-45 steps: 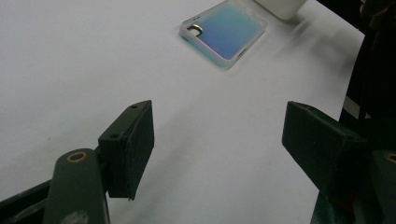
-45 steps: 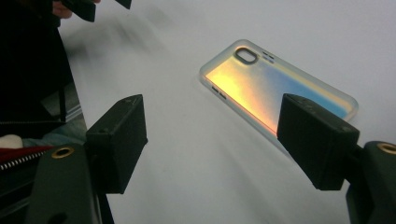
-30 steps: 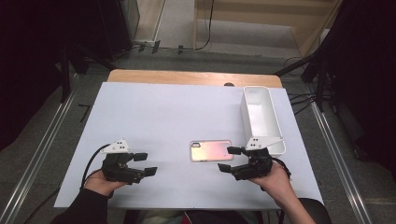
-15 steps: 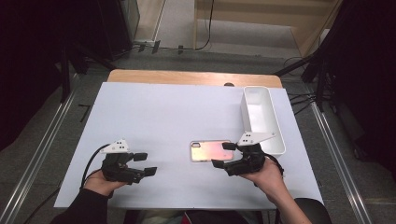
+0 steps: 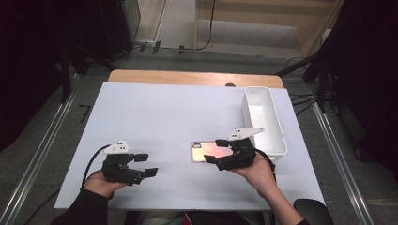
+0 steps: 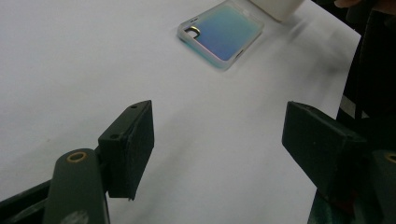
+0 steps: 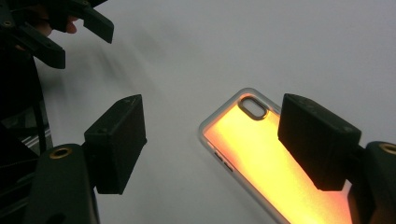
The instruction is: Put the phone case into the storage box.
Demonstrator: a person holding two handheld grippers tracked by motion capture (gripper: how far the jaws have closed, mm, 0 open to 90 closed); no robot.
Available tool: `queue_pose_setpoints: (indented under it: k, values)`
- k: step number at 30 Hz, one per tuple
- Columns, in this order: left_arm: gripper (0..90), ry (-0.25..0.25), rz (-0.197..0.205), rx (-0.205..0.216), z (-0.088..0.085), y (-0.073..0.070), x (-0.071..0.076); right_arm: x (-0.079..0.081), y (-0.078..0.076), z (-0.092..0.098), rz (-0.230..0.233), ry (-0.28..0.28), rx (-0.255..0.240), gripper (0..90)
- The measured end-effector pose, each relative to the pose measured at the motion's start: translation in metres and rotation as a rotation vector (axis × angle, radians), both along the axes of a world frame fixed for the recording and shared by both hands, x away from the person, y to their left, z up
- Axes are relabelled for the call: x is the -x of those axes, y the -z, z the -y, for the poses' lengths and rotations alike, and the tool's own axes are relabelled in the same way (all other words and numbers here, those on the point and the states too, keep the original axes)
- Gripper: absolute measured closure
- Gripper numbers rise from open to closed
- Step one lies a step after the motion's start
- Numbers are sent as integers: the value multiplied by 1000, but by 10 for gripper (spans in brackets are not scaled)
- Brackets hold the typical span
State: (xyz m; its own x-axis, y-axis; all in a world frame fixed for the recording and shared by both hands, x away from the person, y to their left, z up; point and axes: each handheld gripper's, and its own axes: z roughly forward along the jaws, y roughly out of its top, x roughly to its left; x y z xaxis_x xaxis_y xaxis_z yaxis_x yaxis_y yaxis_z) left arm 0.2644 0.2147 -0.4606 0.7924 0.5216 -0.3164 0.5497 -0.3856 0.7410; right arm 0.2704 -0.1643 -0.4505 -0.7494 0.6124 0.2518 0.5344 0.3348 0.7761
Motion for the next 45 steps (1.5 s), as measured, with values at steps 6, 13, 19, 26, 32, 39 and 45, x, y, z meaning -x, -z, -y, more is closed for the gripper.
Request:
queue_pose_setpoints:
  k: [6,13,19,26,32,39,45]
  values:
    - [249,1,-1,3,0,0,0,-5,0,-4,-8,10,-3,223]
    - [250,1,-1,4,0,0,0,-13,2,-13,-11,17,-1,227]
    - [250,4,-1,3,0,0,0,-20,4,-21,-12,17,4,230]
    - [250,6,0,8,0,0,0,-28,8,-29,-10,16,12,277]
    - [250,7,1,6,0,-1,0,-33,15,-33,-19,17,25,376]
    - [250,6,2,10,0,-1,0,-38,26,-37,-90,12,56,658]
    - [250,7,4,10,-1,-2,0,-45,36,-41,-122,5,66,879]
